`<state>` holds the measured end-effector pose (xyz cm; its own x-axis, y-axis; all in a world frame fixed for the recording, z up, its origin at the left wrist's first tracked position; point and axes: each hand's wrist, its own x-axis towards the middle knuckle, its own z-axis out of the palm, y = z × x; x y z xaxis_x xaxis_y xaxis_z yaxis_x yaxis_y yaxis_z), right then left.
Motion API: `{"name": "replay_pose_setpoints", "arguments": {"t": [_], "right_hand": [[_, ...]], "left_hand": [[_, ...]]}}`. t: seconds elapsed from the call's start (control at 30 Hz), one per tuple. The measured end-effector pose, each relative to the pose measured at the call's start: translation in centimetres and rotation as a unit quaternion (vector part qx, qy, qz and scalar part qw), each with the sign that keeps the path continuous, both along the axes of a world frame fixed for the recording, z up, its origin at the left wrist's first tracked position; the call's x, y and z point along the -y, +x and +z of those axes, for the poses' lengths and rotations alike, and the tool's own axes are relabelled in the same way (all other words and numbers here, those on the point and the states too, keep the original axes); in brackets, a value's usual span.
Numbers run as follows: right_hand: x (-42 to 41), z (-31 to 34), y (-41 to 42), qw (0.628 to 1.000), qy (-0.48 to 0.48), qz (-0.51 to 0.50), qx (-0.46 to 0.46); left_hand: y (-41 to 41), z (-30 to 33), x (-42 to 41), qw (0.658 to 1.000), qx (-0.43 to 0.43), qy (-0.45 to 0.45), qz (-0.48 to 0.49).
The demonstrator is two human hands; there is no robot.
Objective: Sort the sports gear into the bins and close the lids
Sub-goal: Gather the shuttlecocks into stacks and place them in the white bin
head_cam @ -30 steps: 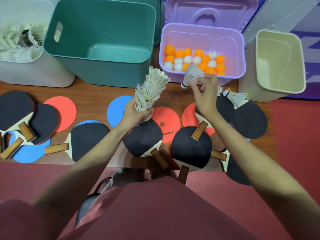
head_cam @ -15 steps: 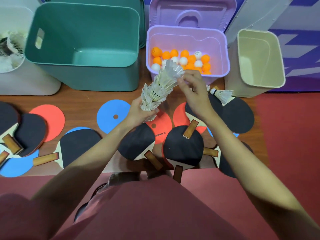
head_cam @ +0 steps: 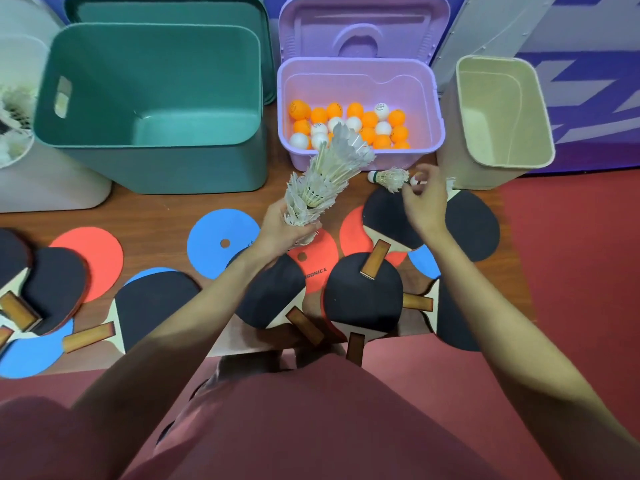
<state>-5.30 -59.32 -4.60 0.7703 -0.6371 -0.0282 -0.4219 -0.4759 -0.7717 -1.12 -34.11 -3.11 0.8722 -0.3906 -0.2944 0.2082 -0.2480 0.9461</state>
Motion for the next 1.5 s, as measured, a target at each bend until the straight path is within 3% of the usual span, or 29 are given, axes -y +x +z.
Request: {"name": "replay_pose_setpoints", "arguments": {"t": [0.1,0.37,0.63,0.8,0.9,1.03,1.1,1.2,1.33,1.4,1.5], "right_hand": [[0.3,-1.9,0.9,0.996,0.020,-0.010,-0.083],[0.0,-4.3,3.5,0.986,0.114,-0.058,-0.111],[-0.7,-4.5,0.5,0.996,-0.003,-0.027,-0.091],[0.4,-3.7,0.0,0.970,-0.171,-0.145,-0.095],[1.8,-3.7,0.1,0.965,-0.124,-0.192,-0.125],[3.1,-3.8,0.2,0.969,-0.116,-0.171,-0.138],[3.1,-3.5,0.1,0.977,-0.078,-0.175,-0.088],[1.7,-1.5,-0.2,0.982,-0.043,-0.172,0.060],[-1.5,3.4,-1.1,0.966,-0.007,-0.058,0.252],[-2.6,5.6,-1.5,0.960,-0.001,0.009,0.280],[-3.4,7.6,-1.6,0.959,-0.040,0.136,0.244]], "left_hand": [[0.2,0.2,0.0,1.000,0.004,0.004,0.000],[0.1,-0.5,-0.6,0.999,0.018,0.038,0.011],[0.1,-1.5,-2.2,0.998,0.024,0.064,0.010],[-0.2,-1.5,-2.2,0.998,0.030,0.063,0.010],[-0.2,-1.6,-2.1,0.998,0.032,0.060,0.010],[-0.4,-1.6,-1.8,0.998,0.038,0.052,0.002],[-0.4,-1.7,-1.7,0.998,0.044,0.051,0.002],[-0.3,-2.0,-2.0,0.997,0.050,0.053,-0.003],[0.0,-2.4,-2.4,0.996,0.064,0.068,-0.010],[0.0,-2.4,-2.4,0.995,0.070,0.072,-0.021],[0.0,-2.3,-2.0,0.995,0.067,0.068,-0.033]]}}
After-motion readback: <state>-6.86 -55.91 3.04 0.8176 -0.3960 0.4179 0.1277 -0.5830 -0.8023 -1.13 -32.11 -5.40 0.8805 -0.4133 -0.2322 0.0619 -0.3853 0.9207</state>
